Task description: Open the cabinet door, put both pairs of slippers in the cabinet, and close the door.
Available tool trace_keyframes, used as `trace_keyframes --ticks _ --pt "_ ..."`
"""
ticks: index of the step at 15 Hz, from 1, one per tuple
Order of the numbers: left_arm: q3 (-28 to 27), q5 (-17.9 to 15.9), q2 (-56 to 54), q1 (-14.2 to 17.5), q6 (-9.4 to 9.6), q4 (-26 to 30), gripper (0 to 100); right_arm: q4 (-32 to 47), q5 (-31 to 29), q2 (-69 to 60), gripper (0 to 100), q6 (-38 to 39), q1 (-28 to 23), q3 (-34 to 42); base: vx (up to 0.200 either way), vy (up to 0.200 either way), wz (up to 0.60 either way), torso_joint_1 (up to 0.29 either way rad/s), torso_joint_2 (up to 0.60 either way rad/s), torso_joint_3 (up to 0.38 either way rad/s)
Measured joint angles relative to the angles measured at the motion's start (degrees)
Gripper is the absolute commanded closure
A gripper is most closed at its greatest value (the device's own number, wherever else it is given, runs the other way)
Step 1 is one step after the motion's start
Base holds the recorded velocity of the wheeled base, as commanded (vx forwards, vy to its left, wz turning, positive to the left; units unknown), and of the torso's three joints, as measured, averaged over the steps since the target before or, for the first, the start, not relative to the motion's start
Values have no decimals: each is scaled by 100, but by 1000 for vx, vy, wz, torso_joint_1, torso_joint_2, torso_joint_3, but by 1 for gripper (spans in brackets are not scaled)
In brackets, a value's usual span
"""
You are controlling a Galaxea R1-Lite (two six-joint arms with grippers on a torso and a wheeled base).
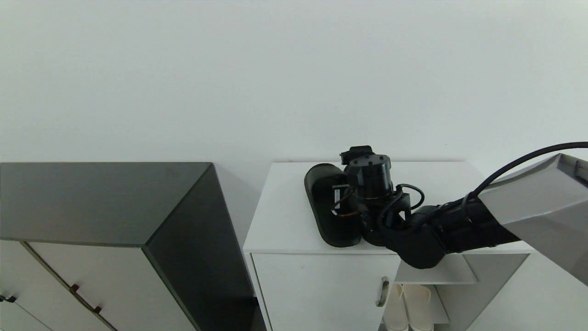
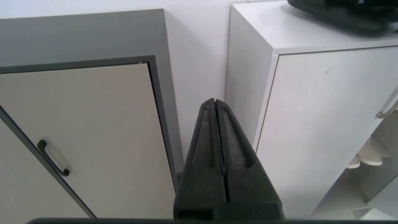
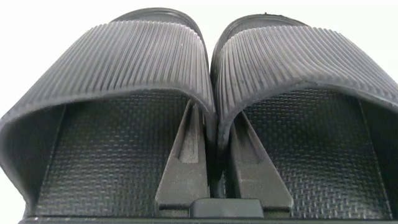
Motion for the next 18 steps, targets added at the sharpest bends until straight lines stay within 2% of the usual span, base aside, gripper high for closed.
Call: trace_keyframes --ticks 2,5,7,10,15,18 --pt "0 0 0 0 7 0 100 -7 2 -471 100 0 149 675 0 0 0 0 0 0" --pt "0 0 0 0 12 -2 100 -18 51 -1530 100 24 455 2199 0 0 0 0 0 0" --pt "0 0 0 5 21 0 100 -18 95 -2075 100 51 697 2762 0 0 0 0 0 0" --pt "0 0 0 0 23 0 100 -24 95 -2345 100 218 791 3040 0 0 0 0 0 0" --pt "0 0 0 2 12 0 100 -68 77 -2260 100 229 861 3032 0 0 0 0 0 0" --pt "0 0 0 0 10 2 100 -106 60 -2175 100 254 902 3023 -200 0 0 5 7 1"
